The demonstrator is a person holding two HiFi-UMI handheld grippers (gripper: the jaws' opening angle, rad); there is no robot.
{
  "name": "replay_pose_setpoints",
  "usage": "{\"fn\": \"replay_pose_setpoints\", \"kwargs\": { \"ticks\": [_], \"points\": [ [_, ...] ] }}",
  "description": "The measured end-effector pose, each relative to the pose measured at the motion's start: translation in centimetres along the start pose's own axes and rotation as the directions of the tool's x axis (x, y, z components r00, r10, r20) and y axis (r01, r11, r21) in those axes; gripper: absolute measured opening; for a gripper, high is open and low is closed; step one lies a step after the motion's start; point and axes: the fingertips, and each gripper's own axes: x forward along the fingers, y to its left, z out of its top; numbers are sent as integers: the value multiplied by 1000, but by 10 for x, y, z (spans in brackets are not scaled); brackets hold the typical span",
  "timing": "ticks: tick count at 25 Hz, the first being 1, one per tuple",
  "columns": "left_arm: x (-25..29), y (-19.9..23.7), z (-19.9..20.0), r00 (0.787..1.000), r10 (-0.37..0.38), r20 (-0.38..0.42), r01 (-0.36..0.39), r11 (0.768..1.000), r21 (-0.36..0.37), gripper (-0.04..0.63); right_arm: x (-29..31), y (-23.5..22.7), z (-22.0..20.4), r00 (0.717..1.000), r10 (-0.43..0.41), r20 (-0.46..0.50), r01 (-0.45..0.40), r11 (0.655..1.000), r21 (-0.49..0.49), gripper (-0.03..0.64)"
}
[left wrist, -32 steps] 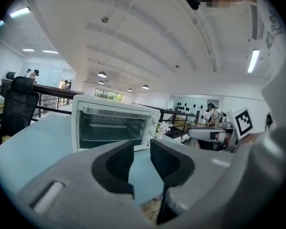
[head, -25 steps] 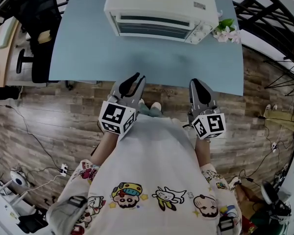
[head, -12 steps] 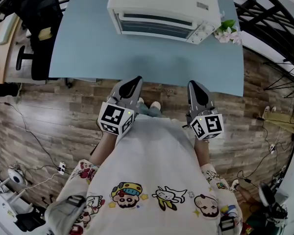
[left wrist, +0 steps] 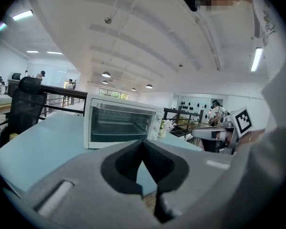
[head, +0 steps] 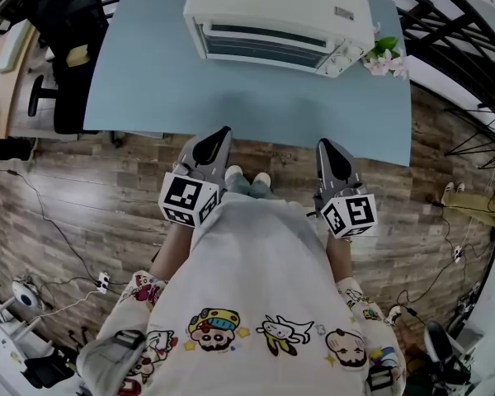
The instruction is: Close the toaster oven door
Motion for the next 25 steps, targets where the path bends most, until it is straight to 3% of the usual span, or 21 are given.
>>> {"fn": "replay_pose_setpoints", "kwargs": {
  "ticks": [25],
  "points": [
    [2,19,2,1000,10,-2,-10,1000,-14,-2,18,2,3,1000,-11,-9,11,1000,-13,9]
  ]
}}
